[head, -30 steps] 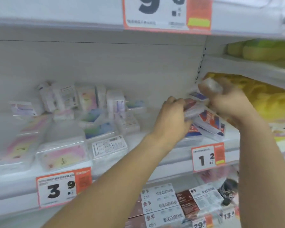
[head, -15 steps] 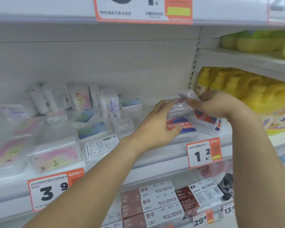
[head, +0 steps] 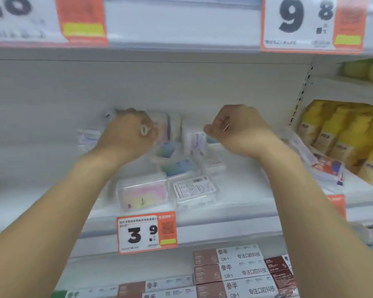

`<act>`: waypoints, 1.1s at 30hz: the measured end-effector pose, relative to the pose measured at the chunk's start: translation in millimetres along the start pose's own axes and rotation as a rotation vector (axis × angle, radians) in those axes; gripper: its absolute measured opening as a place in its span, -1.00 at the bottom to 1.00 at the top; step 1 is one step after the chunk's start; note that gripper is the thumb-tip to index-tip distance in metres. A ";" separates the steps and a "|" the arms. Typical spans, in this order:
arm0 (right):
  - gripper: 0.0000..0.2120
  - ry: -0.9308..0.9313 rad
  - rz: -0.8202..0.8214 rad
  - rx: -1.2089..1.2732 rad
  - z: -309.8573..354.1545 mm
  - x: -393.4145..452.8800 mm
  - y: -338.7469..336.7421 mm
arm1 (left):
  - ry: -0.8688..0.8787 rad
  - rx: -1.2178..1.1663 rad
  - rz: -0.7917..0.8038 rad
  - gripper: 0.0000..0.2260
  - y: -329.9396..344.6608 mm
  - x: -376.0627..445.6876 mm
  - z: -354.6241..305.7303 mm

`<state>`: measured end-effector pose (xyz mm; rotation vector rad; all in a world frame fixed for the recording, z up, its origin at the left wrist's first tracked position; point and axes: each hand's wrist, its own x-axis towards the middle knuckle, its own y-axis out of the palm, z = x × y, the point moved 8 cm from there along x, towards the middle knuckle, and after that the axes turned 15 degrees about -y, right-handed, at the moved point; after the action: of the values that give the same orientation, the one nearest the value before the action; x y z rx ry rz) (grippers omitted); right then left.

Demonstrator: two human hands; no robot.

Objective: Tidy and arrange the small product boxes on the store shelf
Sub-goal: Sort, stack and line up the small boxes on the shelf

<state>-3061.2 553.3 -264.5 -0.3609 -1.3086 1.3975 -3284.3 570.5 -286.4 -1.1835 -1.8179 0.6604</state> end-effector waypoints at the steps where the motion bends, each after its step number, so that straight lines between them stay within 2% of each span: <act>1: -0.81 -0.023 0.000 0.048 10.7 5.9 13.2 | -0.025 0.028 -0.041 -0.70 -7.0 9.2 19.6; 3: -0.83 -0.071 0.017 0.132 28.9 17.5 40.2 | -0.077 0.089 -0.050 -0.48 -11.0 26.8 54.7; 5: -0.79 -0.127 0.067 0.179 45.1 26.7 68.4 | -0.132 0.174 0.035 -0.29 -4.3 41.3 87.1; 7: -0.66 -0.165 0.109 0.187 55.8 35.5 91.7 | -0.135 0.160 0.146 -0.20 4.6 49.4 114.5; 9: -0.55 -0.197 0.092 0.194 66.4 45.6 105.5 | -0.096 0.074 0.135 -0.22 1.3 46.4 125.9; 13: -0.40 -0.283 0.060 0.152 92.4 75.6 131.6 | -0.096 0.040 0.014 -0.46 -18.6 33.4 137.8; 16: -0.21 -0.365 0.129 -0.011 116.9 107.8 152.1 | -0.132 0.071 -0.010 -0.47 -28.6 29.7 148.3; 19: -0.06 -0.325 0.275 -0.015 126.5 138.3 172.1 | -0.214 0.089 -0.019 -0.38 -38.1 29.1 162.3; 20: -0.07 -0.308 0.333 -0.030 127.7 144.3 180.3 | -0.258 0.055 0.014 -0.36 -37.6 28.4 169.0; 22: -0.20 -0.322 0.414 -0.159 130.9 151.1 195.5 | -0.327 -0.036 0.102 -0.42 -33.9 26.6 180.1; 25: -0.49 -0.401 0.364 -0.368 132.4 155.3 196.3 | -0.345 -0.120 0.156 -0.56 -36.0 29.4 191.9; 27: -0.60 -0.380 0.354 -0.366 120.4 151.3 186.9 | -0.344 -0.162 0.208 -0.63 -35.8 30.2 195.2; 30: -0.66 -0.357 0.386 -0.424 101.0 137.0 169.3 | -0.304 -0.173 0.240 -0.64 -34.6 27.4 191.8; 33: -0.61 -0.375 0.318 -0.472 95.2 129.6 148.6 | -0.332 -0.291 0.274 -0.65 -33.3 25.1 187.0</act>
<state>-3253.5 652.4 -298.7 -0.6696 -1.9654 1.4515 -3466.3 582.8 -345.0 -1.6142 -2.0992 0.8034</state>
